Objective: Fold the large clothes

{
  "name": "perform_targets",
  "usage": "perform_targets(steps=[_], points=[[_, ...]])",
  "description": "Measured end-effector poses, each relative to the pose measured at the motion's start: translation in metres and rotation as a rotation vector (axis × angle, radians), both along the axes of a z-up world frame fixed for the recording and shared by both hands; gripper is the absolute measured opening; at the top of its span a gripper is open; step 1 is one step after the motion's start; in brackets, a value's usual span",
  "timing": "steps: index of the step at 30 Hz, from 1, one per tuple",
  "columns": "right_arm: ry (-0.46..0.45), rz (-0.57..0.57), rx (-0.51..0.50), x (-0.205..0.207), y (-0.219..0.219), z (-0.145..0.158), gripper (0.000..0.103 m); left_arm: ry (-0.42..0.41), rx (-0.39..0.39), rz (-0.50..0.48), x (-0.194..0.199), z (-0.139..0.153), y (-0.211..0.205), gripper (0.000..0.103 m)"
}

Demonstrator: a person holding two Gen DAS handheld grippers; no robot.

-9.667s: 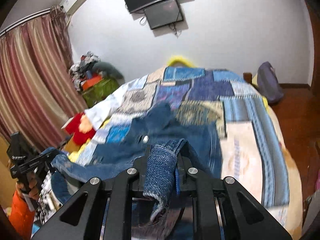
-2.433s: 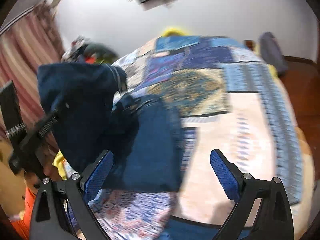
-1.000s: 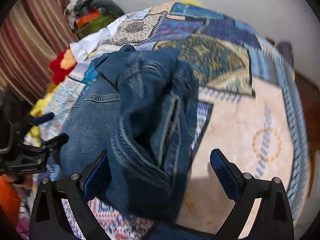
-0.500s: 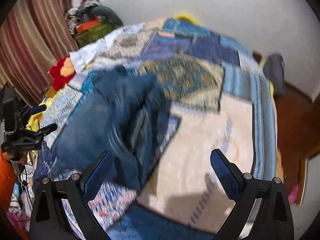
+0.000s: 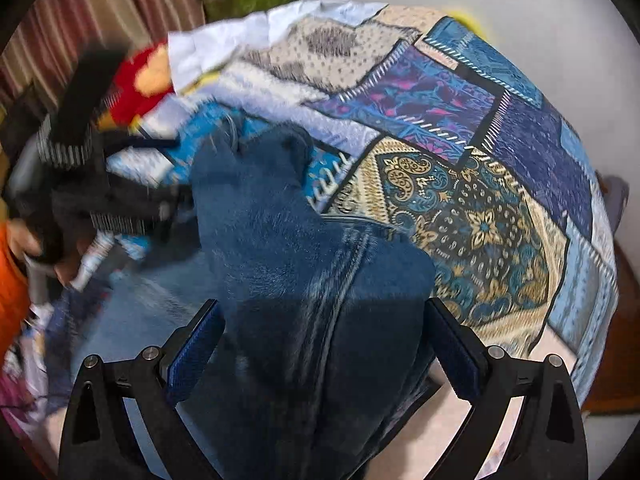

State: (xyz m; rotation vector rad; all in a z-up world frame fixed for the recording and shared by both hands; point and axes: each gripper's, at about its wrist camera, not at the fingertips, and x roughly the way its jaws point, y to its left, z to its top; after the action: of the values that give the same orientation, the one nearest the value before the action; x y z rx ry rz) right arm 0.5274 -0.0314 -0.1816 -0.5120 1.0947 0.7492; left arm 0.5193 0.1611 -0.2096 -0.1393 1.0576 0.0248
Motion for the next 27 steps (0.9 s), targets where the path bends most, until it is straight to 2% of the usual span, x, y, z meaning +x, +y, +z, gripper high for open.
perform_targets(steps=[3,5,6,8,10,16,19,23,27], points=[[0.009,-0.047,0.054,0.016,-0.020,-0.008,0.098,-0.023,-0.022,0.023,0.009,0.003,0.001,0.096],[0.084,-0.120,0.144,0.029,-0.041,-0.013,0.098,-0.031,-0.079,0.067,0.012,0.001,0.008,0.096],[0.130,-0.172,0.189,0.035,-0.054,-0.017,0.098,-0.025,-0.080,0.093,0.012,-0.003,0.012,0.096],[0.213,-0.274,0.262,0.043,-0.076,-0.027,0.098,-0.013,-0.027,0.116,0.010,-0.009,0.013,0.096],[0.264,-0.335,0.302,0.041,-0.091,-0.038,0.098,-0.017,-0.019,0.096,0.000,-0.008,0.014,0.096],[0.210,-0.378,0.308,0.021,-0.110,-0.027,0.098,-0.032,0.134,0.043,-0.053,0.014,0.017,0.096],[0.191,-0.407,0.292,0.015,-0.120,-0.015,0.098,-0.044,0.165,0.021,-0.080,0.024,0.021,0.096],[0.213,-0.460,0.315,0.005,-0.141,0.008,0.098,-0.075,0.105,0.031,-0.111,0.037,0.030,0.096],[0.214,-0.445,0.357,-0.013,-0.147,0.031,0.098,-0.071,-0.043,0.040,-0.128,0.037,0.031,0.096]])
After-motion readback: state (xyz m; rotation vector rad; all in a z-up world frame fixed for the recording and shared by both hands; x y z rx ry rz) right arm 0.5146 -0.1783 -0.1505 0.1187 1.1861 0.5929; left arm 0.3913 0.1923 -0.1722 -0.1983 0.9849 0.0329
